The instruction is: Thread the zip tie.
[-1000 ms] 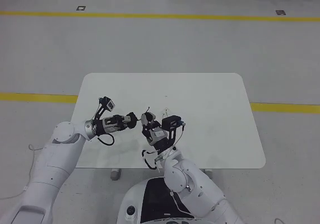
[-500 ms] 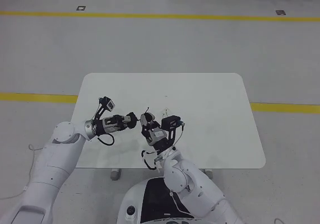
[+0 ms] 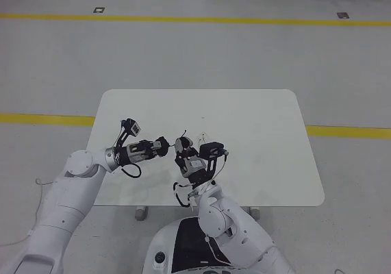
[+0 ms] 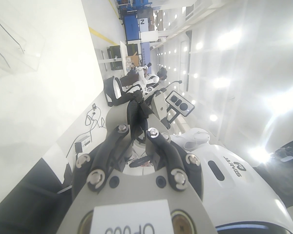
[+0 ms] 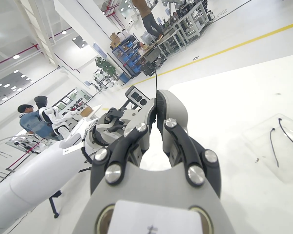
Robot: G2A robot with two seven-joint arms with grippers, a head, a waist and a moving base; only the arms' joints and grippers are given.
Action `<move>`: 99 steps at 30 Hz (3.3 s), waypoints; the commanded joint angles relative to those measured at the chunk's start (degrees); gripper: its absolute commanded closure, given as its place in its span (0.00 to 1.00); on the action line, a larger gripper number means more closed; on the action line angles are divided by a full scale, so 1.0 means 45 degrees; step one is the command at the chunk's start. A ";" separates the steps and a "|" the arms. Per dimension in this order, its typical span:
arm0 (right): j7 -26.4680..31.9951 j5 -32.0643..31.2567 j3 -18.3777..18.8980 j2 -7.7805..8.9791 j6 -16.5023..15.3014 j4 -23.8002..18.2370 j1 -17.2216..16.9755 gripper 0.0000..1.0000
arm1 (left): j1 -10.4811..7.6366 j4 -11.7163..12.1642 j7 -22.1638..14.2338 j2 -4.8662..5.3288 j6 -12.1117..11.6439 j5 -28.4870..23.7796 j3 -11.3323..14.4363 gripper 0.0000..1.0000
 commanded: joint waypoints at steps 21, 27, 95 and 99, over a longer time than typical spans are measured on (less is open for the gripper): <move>-0.0148 0.0321 -0.0288 -0.0259 0.1120 -0.0040 0.0036 1.00 | 0.0248 -0.0459 0.0510 0.0143 -0.0165 0.0250 -0.0021 1.00; -0.0221 0.0435 -0.0290 -0.0325 0.1376 -0.0046 0.0035 1.00 | 0.0319 -0.0560 0.0590 0.0154 -0.0165 0.0382 -0.0070 1.00; -0.2818 0.1535 -0.0210 -0.0884 0.1691 0.0074 -0.0277 1.00 | 0.1107 -0.1447 0.2410 -0.0138 -0.0165 0.0892 -0.0695 1.00; -0.3233 0.1870 -0.0455 -0.1000 0.1833 0.0461 -0.0007 1.00 | 0.1142 -0.1433 0.2446 -0.0198 -0.0165 0.0798 -0.0708 1.00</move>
